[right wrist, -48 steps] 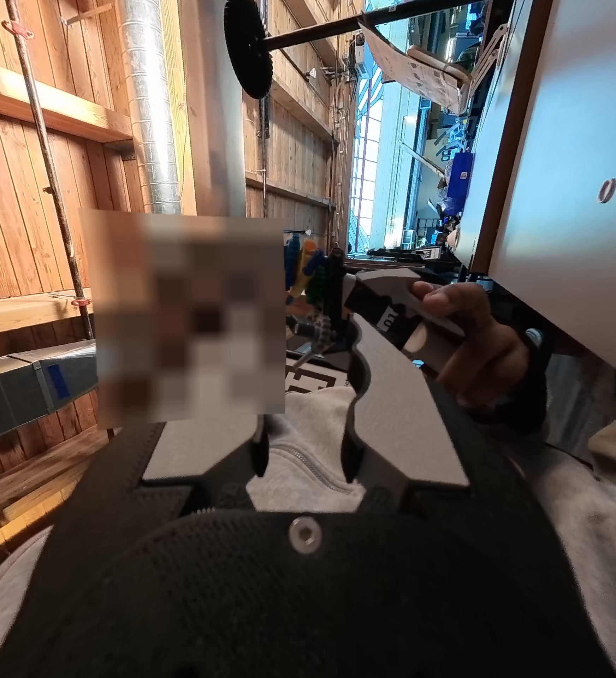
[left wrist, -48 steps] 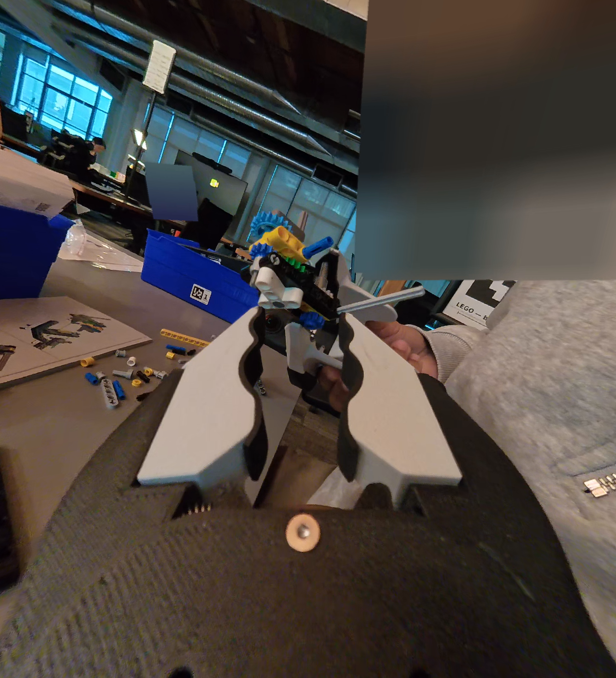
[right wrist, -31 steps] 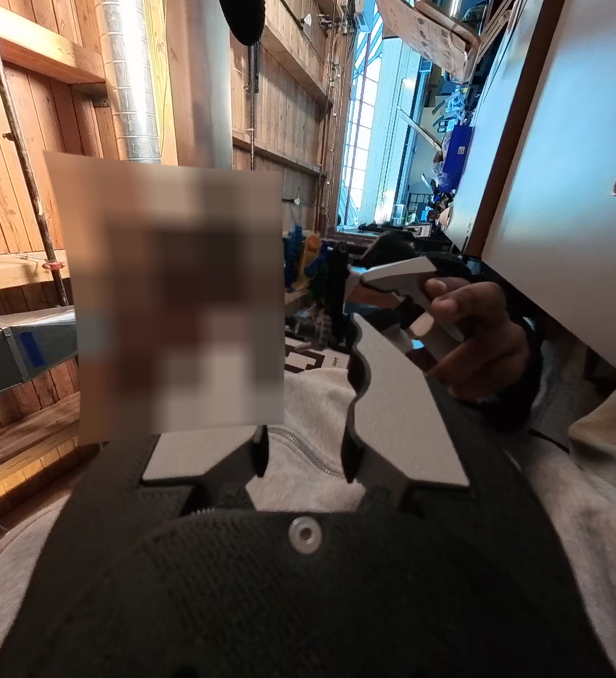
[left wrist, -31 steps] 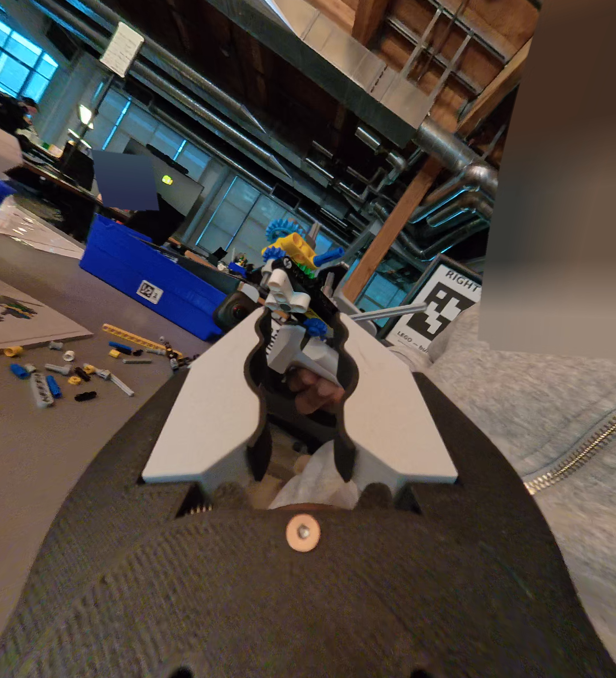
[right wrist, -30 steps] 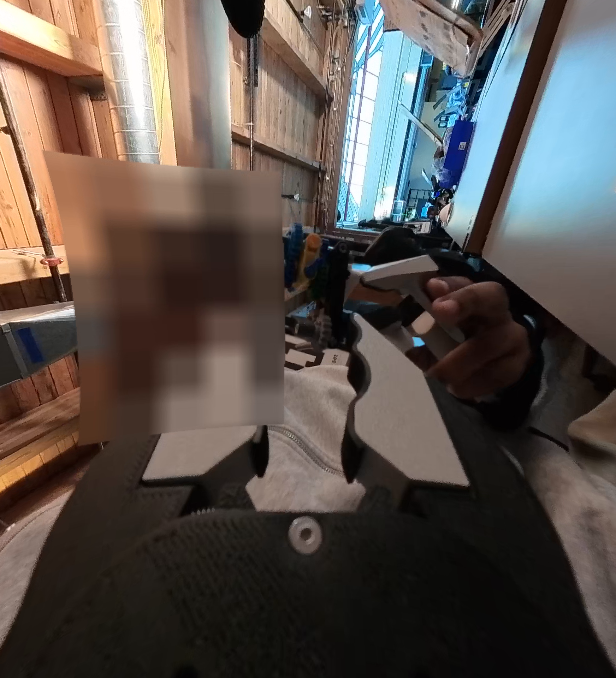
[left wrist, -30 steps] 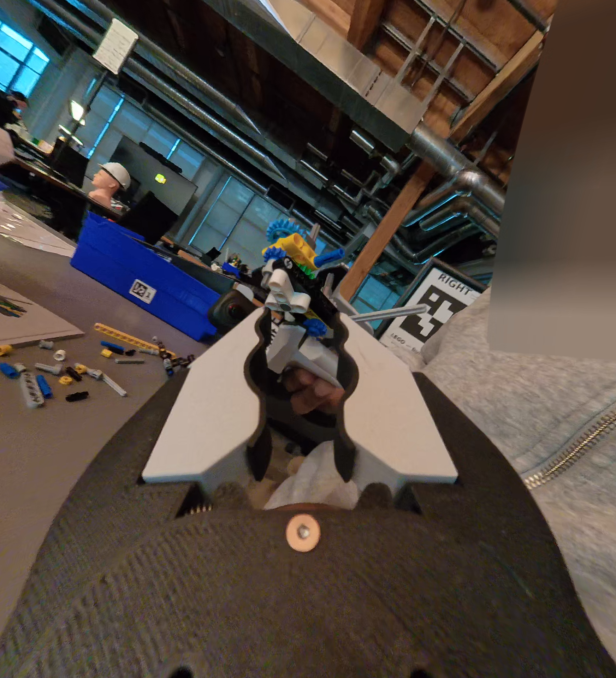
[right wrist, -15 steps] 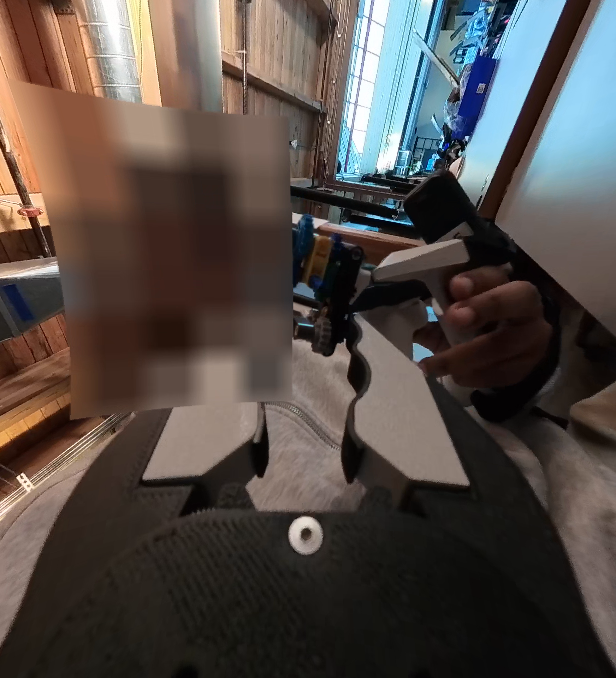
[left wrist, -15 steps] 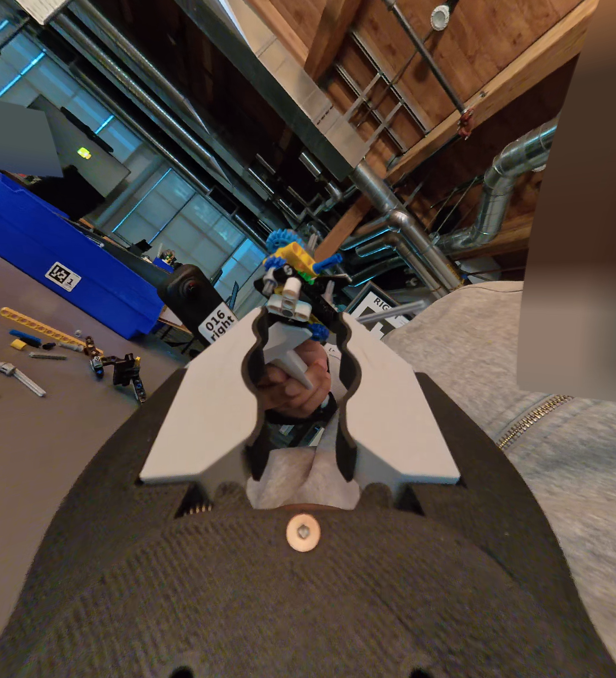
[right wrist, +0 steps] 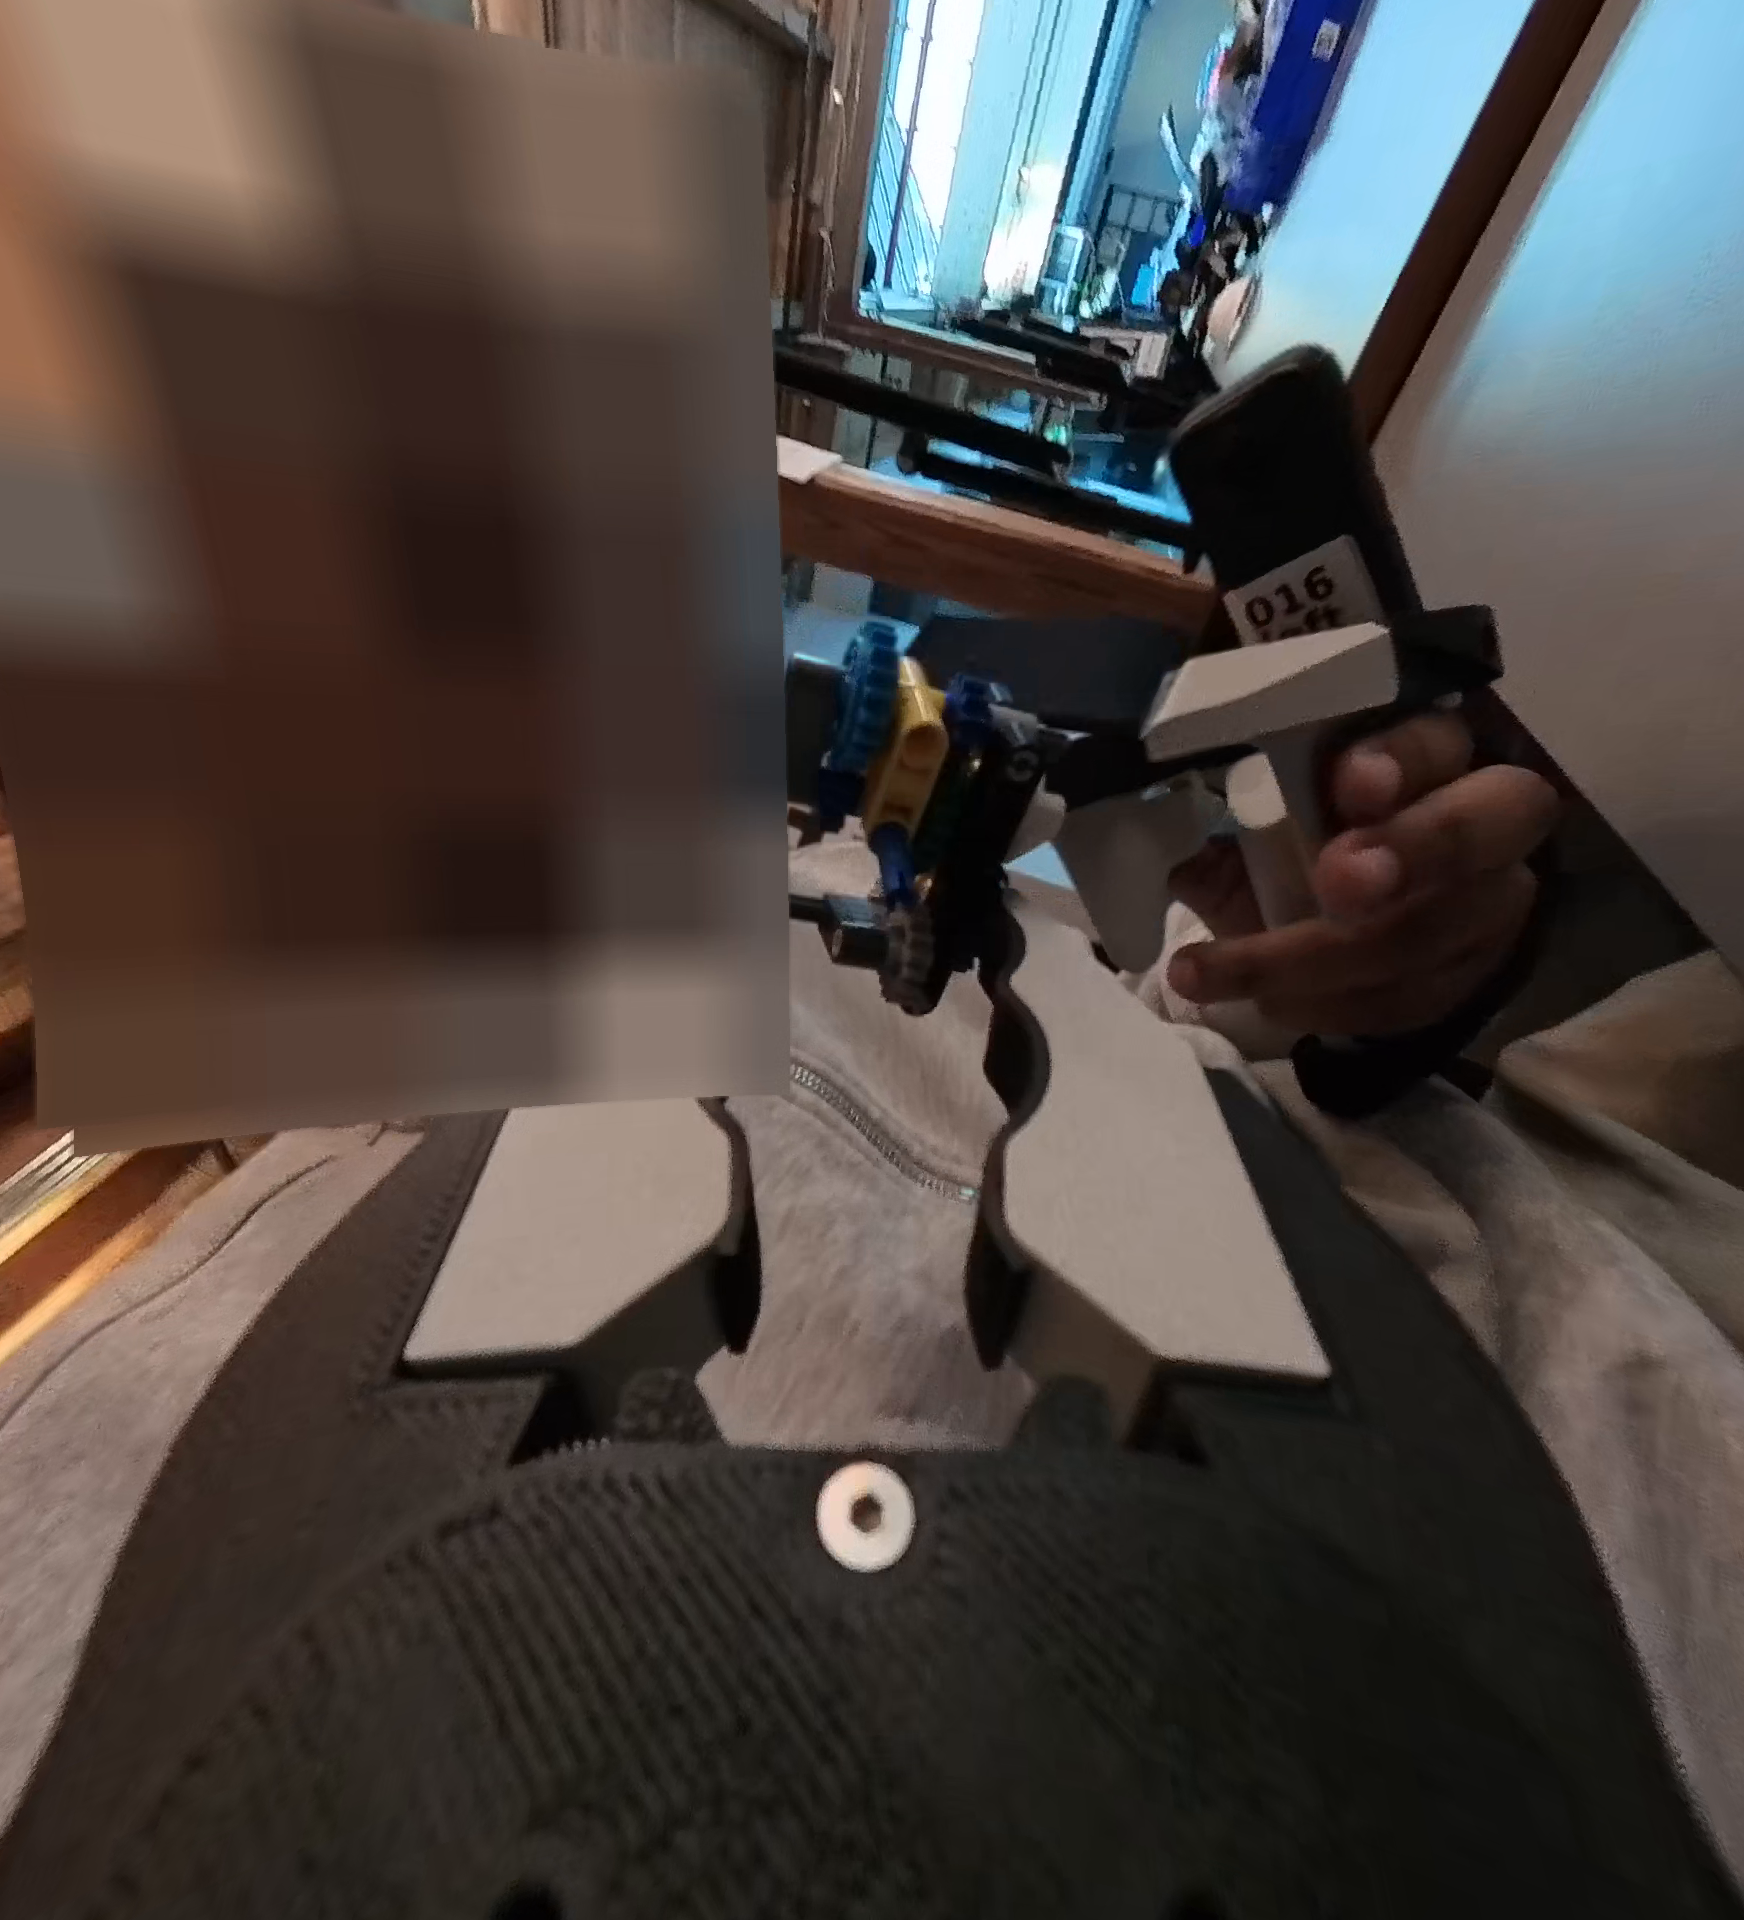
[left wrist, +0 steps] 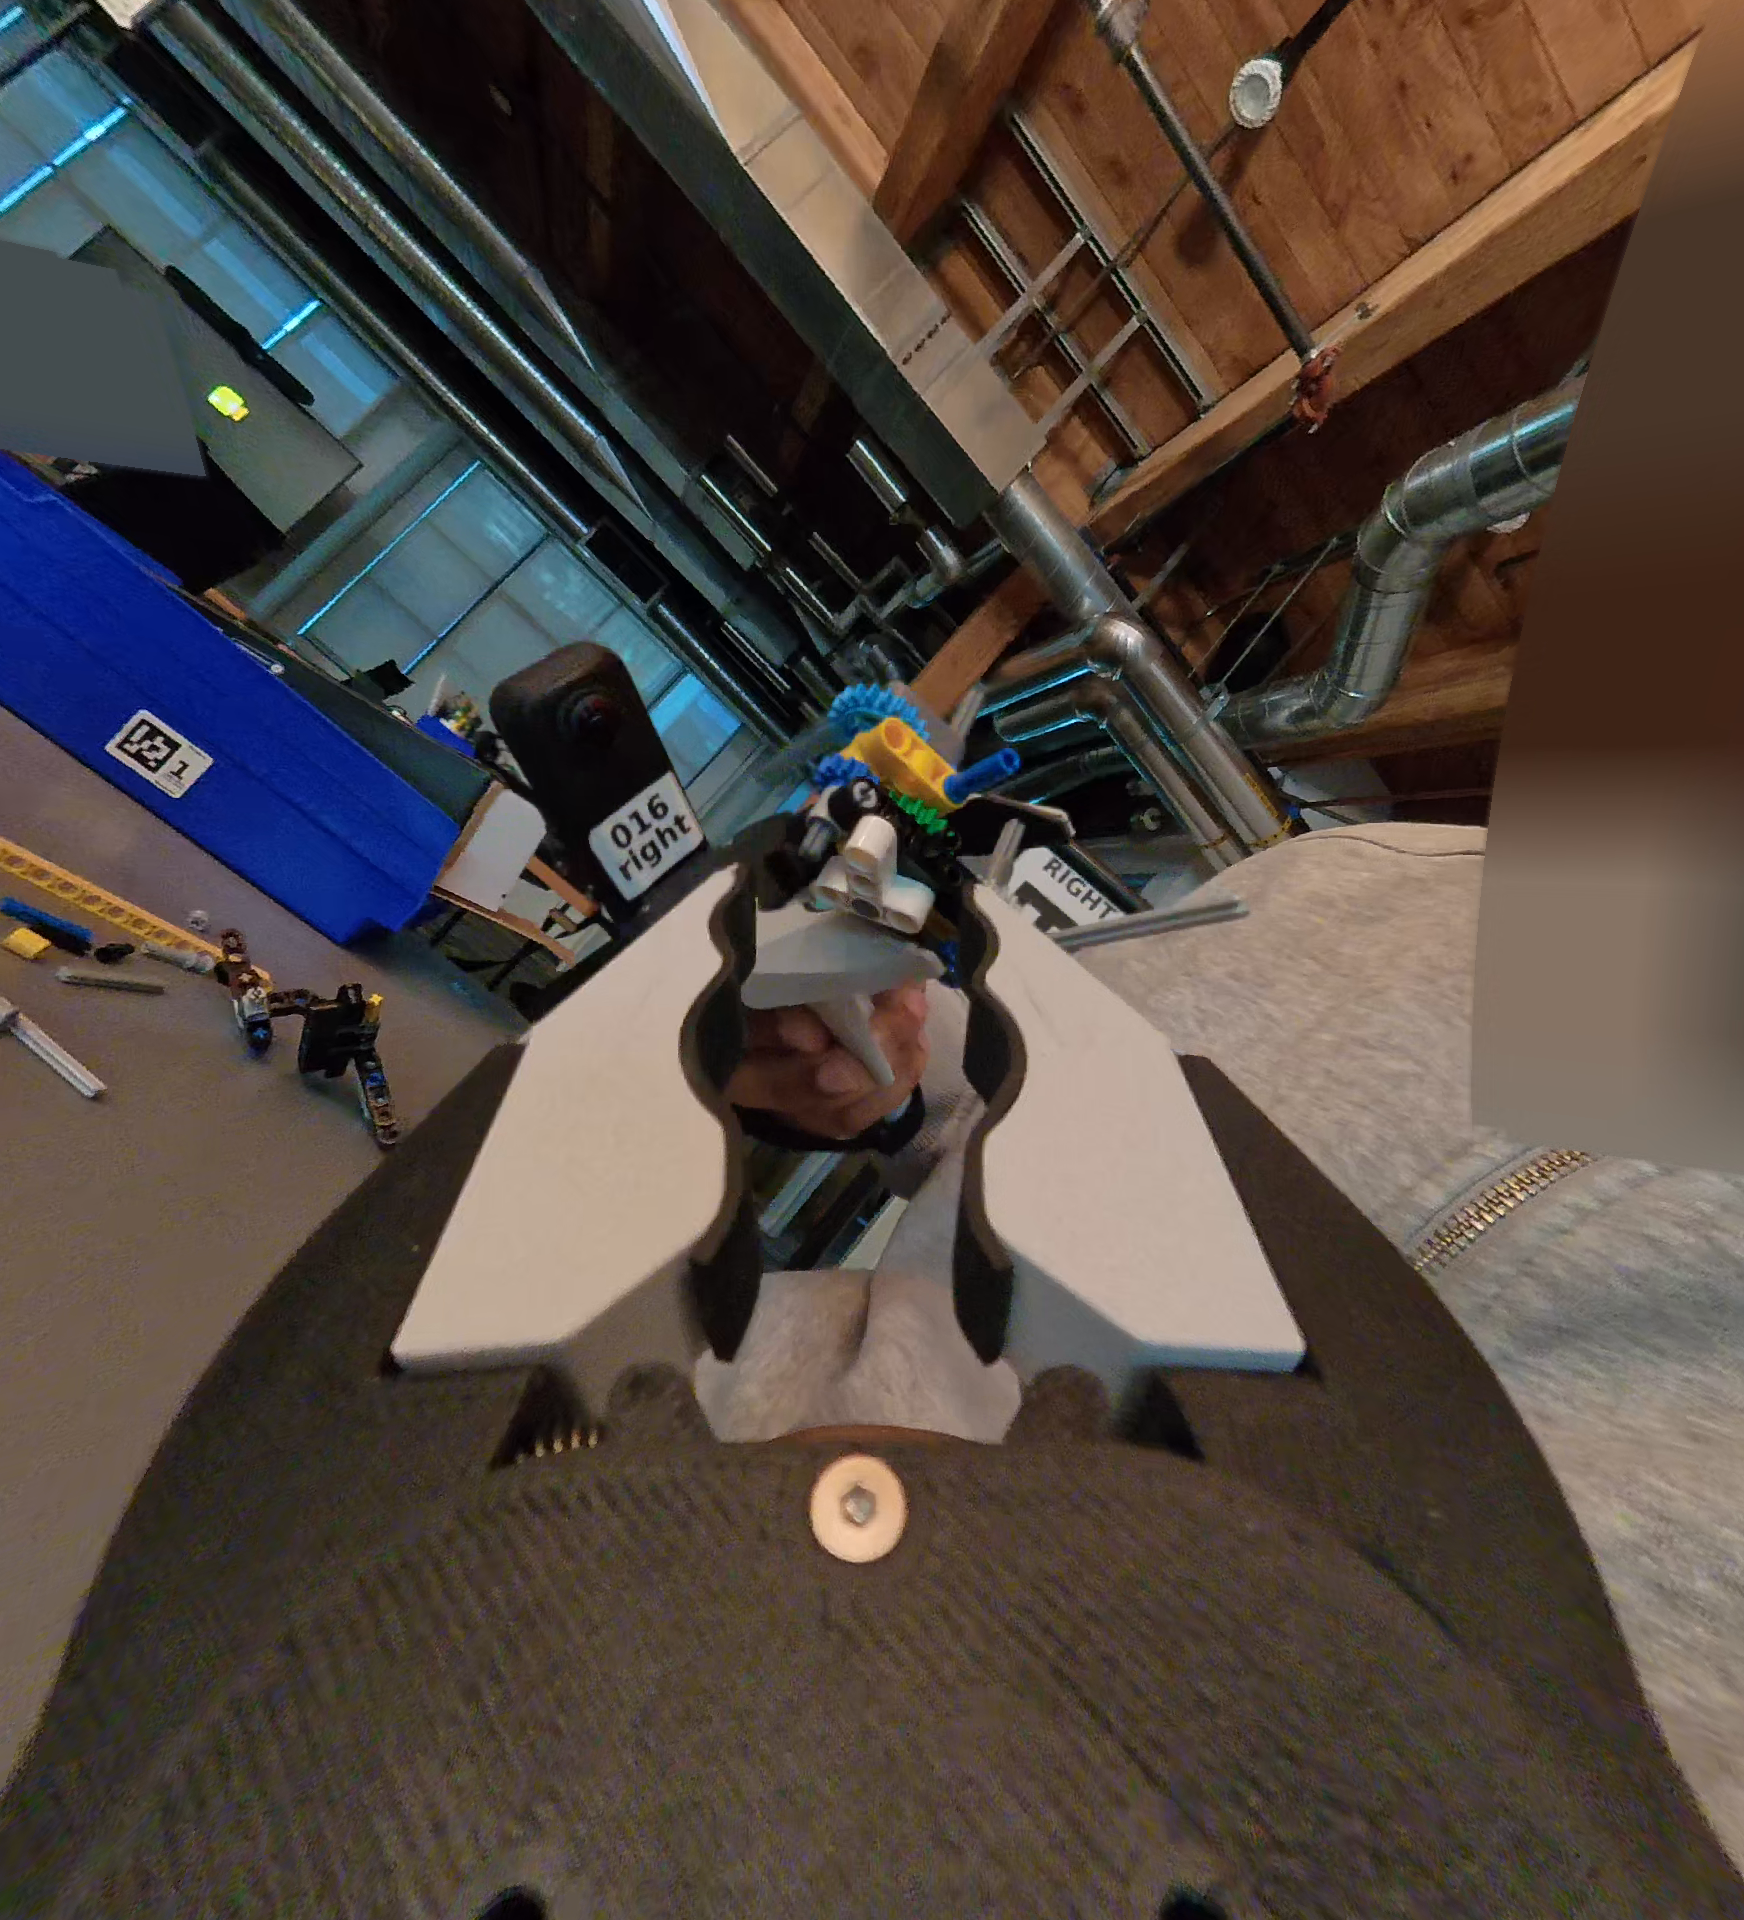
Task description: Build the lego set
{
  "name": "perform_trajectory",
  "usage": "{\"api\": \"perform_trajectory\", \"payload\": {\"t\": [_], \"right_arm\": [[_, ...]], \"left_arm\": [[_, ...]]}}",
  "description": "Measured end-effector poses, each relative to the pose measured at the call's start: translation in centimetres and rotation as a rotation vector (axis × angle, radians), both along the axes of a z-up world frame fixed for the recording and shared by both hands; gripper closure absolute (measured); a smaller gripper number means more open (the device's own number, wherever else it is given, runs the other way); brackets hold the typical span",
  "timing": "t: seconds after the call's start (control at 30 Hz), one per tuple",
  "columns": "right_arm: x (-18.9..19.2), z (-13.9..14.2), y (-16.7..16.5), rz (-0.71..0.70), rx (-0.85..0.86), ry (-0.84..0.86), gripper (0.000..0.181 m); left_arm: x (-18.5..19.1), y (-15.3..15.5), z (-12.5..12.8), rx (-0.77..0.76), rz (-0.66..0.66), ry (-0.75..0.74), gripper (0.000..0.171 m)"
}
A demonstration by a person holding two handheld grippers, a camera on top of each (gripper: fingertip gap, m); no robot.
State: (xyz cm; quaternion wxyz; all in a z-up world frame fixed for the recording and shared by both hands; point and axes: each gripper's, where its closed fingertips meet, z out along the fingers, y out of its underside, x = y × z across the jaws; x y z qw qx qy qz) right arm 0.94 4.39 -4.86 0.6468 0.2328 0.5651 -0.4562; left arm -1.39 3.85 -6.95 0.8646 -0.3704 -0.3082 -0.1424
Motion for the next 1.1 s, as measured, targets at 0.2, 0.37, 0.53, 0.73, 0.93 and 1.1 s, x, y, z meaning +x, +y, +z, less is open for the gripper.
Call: {"api": "perform_trajectory", "payload": {"t": [0.2, 0.37, 0.53, 0.73, 0.93, 1.1], "right_arm": [[2.0, 1.0, 0.7, 0.166, 0.038, 0.111, 0.14], [3.9, 1.5, 1.0, 0.305, 0.042, 0.139, 0.139], [4.7, 1.8, 0.8, 0.361, 0.019, 0.106, 0.139], [4.9, 1.9, 0.9, 0.366, -0.001, 0.074, 0.139], [4.5, 2.1, 1.0, 0.351, -0.033, 0.049, 0.139], [4.0, 2.1, 0.9, 0.32, -0.062, -0.006, 0.139]], "left_arm": [[1.8, 0.3, 1.3, 0.064, -0.105, 0.072, 0.135], [3.9, 1.1, 2.2, 0.063, -0.182, 0.159, 0.135], [4.9, 1.0, 2.8, 0.078, -0.194, 0.215, 0.14], [5.4, 1.0, 3.1, 0.087, -0.192, 0.243, 0.142], [5.4, 1.0, 3.2, 0.093, -0.182, 0.252, 0.141], [5.1, 0.8, 3.2, 0.09, -0.143, 0.248, 0.147]]}}
